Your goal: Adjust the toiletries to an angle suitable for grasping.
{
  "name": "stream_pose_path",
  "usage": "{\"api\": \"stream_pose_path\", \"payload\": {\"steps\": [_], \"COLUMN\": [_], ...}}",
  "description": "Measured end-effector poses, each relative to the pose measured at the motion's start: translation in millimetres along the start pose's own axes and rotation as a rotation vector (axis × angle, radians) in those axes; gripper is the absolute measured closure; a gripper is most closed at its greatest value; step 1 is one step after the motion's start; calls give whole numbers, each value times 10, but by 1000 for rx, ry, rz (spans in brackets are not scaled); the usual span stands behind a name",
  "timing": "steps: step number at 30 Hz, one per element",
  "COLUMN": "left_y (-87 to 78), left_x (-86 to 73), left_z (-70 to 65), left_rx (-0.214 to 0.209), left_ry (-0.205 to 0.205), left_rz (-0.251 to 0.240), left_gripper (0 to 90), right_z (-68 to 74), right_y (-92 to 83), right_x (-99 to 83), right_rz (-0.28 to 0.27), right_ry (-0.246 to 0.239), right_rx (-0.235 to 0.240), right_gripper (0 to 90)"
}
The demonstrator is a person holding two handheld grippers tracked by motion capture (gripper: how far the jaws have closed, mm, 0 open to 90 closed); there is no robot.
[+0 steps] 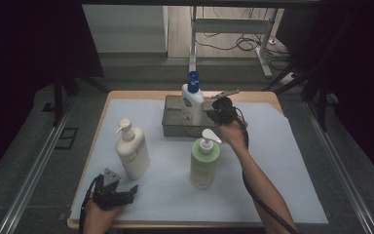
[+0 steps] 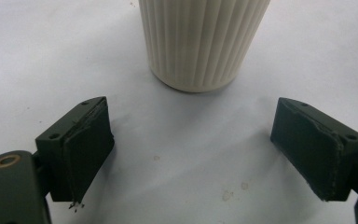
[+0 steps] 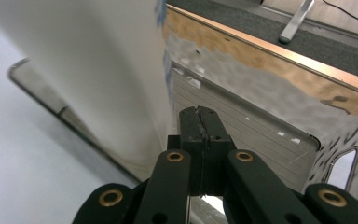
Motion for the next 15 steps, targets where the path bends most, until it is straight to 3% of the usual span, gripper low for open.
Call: {"api": "stream_pose_path", "payload": {"steps": [7,15], "left_y": [0,1], "left_x": [0,0], "left_z": [0,1], "left_rx": [0,-1], "left_ry": [0,0], "left_rz": [0,0], "left_gripper": [122,122], "right_z": [-33,9], "right_y": [166,286], "right_x": [23,44], "right_rz": [9,20], "right_ry": [39,79], "right_rx": [-2,36], "right_gripper": [895,895]}}
Point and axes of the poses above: each handheld gripper's, and its own axes: y roughly forward along the jaws, x roughly out of its top, z roughly to its left, the point moved 7 cm from there along y, roughly forward along the jaws, and after that the axes turned 5 degrees about x, right-handed, at the moved point
